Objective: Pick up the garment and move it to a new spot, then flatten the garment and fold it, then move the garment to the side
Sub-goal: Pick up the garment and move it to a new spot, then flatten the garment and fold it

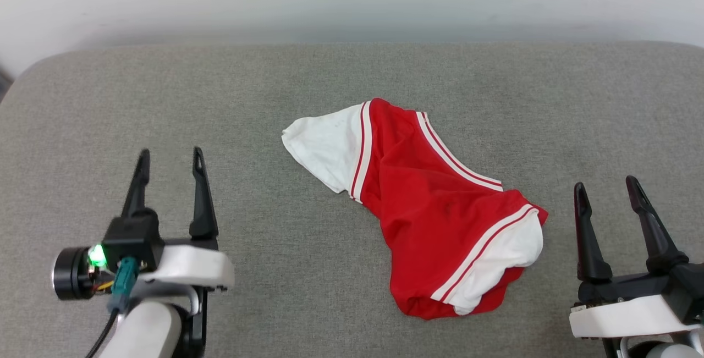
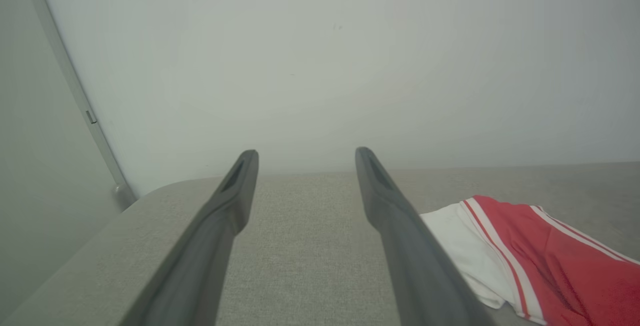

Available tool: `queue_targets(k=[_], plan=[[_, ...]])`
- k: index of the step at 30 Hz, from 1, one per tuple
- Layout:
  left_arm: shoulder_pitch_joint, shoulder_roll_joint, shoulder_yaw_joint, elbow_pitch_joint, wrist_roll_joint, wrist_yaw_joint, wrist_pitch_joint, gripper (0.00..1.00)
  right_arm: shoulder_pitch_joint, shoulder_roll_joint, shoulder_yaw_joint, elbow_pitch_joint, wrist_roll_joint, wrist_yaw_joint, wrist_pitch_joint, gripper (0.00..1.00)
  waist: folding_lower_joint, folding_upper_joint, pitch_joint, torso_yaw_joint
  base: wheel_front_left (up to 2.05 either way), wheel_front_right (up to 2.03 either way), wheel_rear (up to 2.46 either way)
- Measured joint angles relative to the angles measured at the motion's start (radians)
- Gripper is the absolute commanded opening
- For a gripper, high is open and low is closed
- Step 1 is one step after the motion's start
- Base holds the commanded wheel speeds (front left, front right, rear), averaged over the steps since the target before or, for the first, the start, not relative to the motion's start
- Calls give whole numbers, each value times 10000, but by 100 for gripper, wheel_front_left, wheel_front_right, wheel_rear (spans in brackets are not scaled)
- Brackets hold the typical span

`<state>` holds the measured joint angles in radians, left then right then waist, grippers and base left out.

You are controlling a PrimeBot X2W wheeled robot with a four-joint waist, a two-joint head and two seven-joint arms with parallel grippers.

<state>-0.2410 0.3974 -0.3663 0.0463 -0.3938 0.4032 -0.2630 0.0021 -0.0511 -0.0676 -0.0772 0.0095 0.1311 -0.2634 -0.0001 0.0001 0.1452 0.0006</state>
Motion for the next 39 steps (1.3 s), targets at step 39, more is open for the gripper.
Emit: queue_targets(k=[39], plan=[[3570,-3068,2982,31,3373,-2732,0,100,1321,0,290,702,635,0,0,100,0,0,-1326,-123,0,0,0]])
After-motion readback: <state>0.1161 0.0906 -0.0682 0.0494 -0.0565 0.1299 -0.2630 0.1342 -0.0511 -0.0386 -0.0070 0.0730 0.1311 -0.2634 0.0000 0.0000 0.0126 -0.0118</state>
